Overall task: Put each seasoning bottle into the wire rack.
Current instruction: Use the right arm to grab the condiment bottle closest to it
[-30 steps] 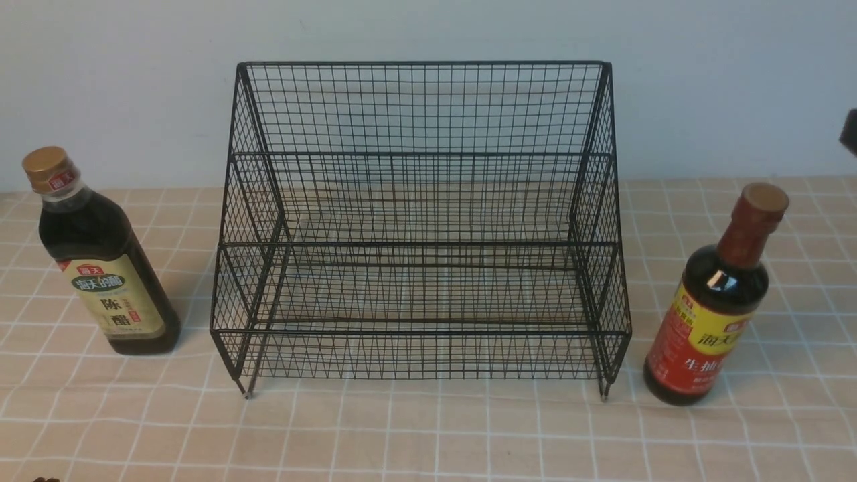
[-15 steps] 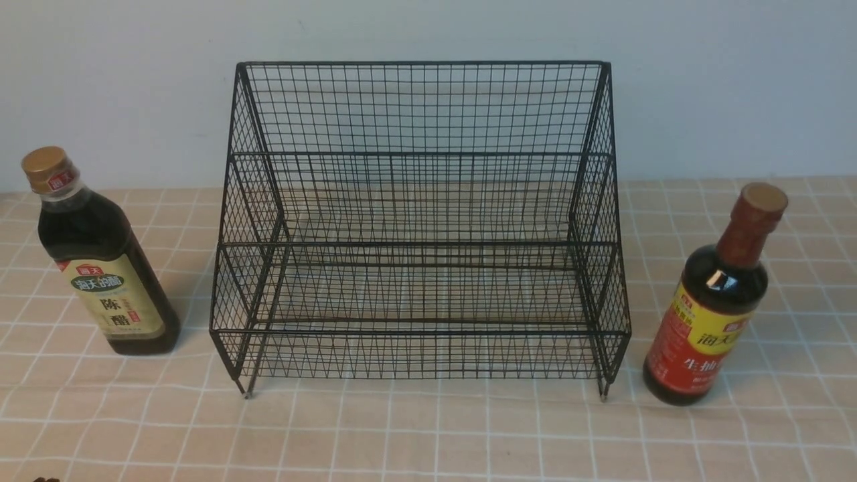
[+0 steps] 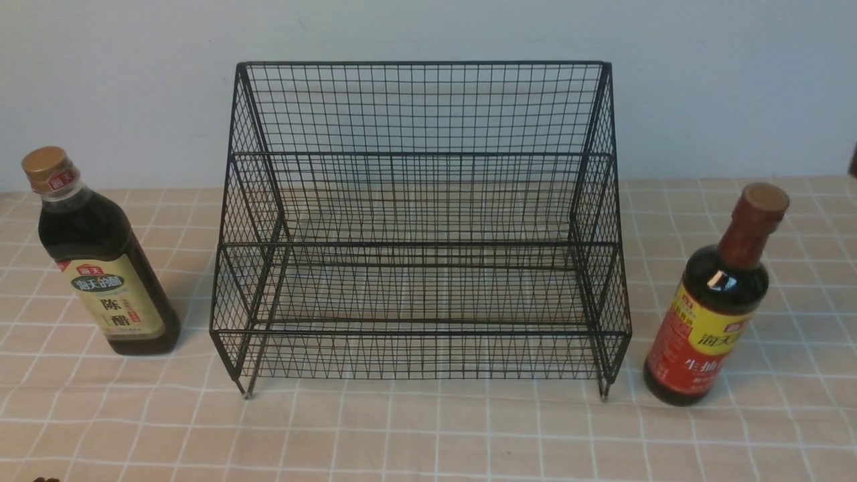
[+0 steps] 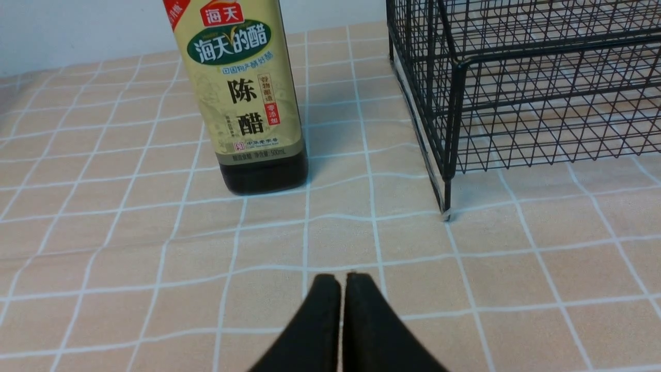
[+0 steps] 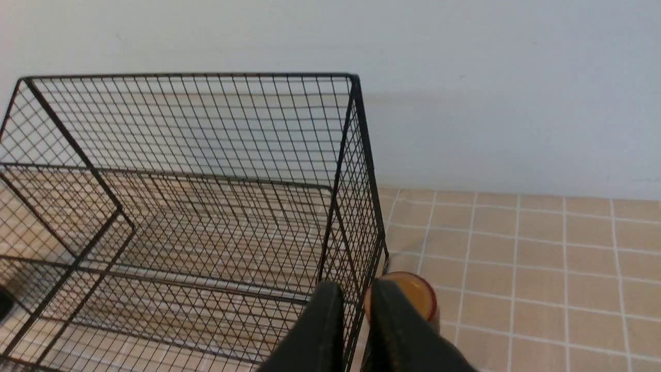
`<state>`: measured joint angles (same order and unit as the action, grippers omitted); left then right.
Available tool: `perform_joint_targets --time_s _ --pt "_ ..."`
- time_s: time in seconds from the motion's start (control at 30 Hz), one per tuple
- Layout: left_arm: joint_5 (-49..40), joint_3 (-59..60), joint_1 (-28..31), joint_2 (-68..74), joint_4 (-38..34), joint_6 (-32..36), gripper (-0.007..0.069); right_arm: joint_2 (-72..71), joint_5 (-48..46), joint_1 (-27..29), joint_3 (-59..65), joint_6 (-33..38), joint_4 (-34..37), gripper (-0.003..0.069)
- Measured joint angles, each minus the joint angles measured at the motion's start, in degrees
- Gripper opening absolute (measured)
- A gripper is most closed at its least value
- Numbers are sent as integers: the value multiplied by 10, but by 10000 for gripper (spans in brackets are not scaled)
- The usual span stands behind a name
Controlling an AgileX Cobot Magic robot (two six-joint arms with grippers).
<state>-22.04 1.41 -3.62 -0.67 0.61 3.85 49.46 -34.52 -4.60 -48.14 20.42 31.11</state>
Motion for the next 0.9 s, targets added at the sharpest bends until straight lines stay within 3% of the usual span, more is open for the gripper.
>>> perform_joint_targets --time_s 0.1,0.23,0.3,0.33,0.47,0.77,0.9 --pt "0 0 0 0 0 0 -7 24 1 0 1 20 29 166" --pt "0 0 0 0 0 0 -7 72 7 0 2 84 64 371" --pt "0 0 0 0 0 0 -7 84 9 0 2 104 66 422" --pt "0 0 0 0 0 0 -7 100 15 0 2 130 68 482" --pt "0 0 0 0 0 0 -7 133 29 0 2 179 72 575" --pt "0 0 0 0 0 0 -7 194 61 0 2 212 78 580" --pt "0 0 0 0 0 0 -7 216 68 0 2 218 91 460"
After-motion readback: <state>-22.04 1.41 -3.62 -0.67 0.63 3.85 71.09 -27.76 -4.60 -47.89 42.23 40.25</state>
